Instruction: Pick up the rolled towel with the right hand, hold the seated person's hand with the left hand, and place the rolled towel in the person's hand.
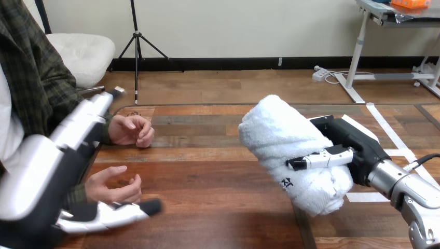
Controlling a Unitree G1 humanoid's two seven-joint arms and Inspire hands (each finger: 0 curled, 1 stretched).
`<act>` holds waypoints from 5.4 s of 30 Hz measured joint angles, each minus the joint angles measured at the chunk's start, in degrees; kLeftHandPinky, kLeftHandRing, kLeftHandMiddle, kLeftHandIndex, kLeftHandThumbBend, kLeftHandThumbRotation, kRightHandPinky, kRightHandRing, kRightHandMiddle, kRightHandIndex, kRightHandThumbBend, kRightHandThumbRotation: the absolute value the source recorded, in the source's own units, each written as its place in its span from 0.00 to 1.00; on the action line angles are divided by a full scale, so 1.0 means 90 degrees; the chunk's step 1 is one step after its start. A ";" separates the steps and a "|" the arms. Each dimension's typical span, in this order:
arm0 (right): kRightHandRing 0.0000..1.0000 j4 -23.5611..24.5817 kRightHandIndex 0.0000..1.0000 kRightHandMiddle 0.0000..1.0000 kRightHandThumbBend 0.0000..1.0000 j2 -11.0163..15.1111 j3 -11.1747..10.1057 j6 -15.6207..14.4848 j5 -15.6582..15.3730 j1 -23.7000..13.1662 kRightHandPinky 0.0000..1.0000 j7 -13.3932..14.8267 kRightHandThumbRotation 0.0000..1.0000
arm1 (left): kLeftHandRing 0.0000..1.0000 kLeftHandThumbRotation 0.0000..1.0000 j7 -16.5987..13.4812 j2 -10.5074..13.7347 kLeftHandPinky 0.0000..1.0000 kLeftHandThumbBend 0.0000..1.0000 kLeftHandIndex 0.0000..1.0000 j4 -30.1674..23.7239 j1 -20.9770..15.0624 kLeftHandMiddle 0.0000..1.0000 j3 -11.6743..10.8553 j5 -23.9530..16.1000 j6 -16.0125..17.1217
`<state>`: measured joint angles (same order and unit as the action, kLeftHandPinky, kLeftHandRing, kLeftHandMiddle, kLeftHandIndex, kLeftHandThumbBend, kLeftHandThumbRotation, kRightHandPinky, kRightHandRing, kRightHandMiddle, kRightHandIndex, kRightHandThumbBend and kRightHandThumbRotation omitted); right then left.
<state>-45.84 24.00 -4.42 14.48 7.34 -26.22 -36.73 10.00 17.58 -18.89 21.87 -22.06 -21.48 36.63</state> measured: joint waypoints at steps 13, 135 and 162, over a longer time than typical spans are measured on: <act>0.15 0.0624 0.27 0.22 0.78 0.0005 -0.0012 -0.0192 0.0146 0.0206 0.10 -0.0010 0.00 | 0.86 0.34 0.0214 0.0984 0.73 1.00 0.88 -0.0092 -0.0204 0.89 -0.0471 -0.0272 -0.0856; 0.14 0.5601 0.26 0.21 0.74 0.0759 -0.1595 -0.1684 0.2558 0.2151 0.08 -0.1198 0.00 | 0.49 0.00 -0.4641 0.2971 0.46 1.00 0.54 0.7813 -0.3252 0.52 0.3566 -0.2640 0.0110; 0.17 0.5848 0.25 0.22 0.78 0.0710 -0.1112 -0.1878 0.2633 0.2152 0.11 -0.1347 0.00 | 0.41 0.00 -0.5667 0.2872 0.41 0.98 0.44 0.7902 -0.3288 0.44 0.3759 -0.2548 0.0439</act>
<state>6.80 30.38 -14.43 -2.42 31.04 -6.86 -48.85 -41.00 43.43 52.23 -7.72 11.77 -44.41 40.58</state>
